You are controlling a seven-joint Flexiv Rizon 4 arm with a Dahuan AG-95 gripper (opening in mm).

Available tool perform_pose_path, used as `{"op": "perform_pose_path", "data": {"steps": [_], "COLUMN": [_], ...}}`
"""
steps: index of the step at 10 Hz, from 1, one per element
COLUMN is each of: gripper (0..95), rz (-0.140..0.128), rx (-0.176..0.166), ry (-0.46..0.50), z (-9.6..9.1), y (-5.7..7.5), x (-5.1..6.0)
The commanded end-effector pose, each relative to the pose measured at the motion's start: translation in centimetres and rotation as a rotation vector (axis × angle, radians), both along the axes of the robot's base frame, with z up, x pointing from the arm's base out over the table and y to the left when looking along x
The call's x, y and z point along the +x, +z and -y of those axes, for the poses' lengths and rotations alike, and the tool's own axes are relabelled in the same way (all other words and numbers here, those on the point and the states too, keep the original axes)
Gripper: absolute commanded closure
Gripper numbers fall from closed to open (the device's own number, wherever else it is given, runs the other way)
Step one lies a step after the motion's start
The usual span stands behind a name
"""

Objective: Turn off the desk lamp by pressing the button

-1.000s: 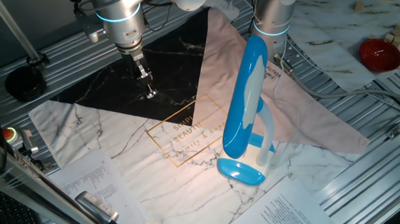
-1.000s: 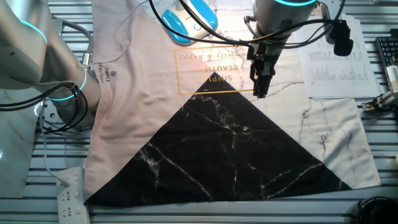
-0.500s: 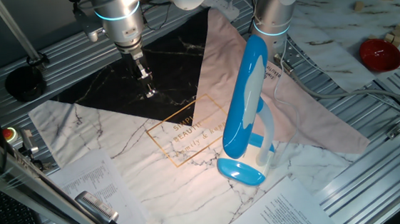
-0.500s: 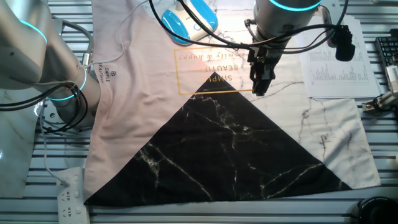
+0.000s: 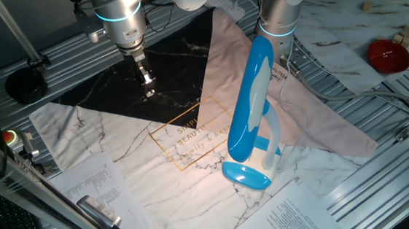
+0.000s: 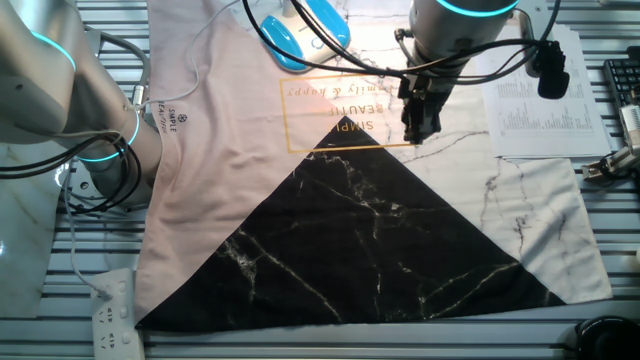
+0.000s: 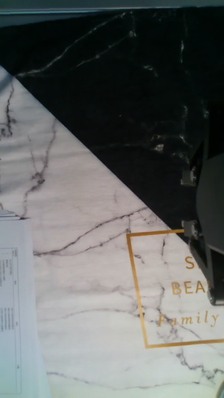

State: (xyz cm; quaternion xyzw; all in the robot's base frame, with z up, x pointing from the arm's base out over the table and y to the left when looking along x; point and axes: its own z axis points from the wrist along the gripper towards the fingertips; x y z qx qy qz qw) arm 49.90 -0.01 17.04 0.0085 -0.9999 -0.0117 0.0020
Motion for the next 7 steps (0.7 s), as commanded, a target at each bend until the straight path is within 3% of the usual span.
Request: {"op": "perform_pose_path", "data": {"steps": [1, 7], "gripper": [95.0, 95.0], "rz": [-0.002, -0.002], "rx": [0.000, 0.000], "ry": [0.019, 0.017], "z": [0.00, -0.01], "y": [-0.05, -0.06], "x": [0.08, 0.08]}}
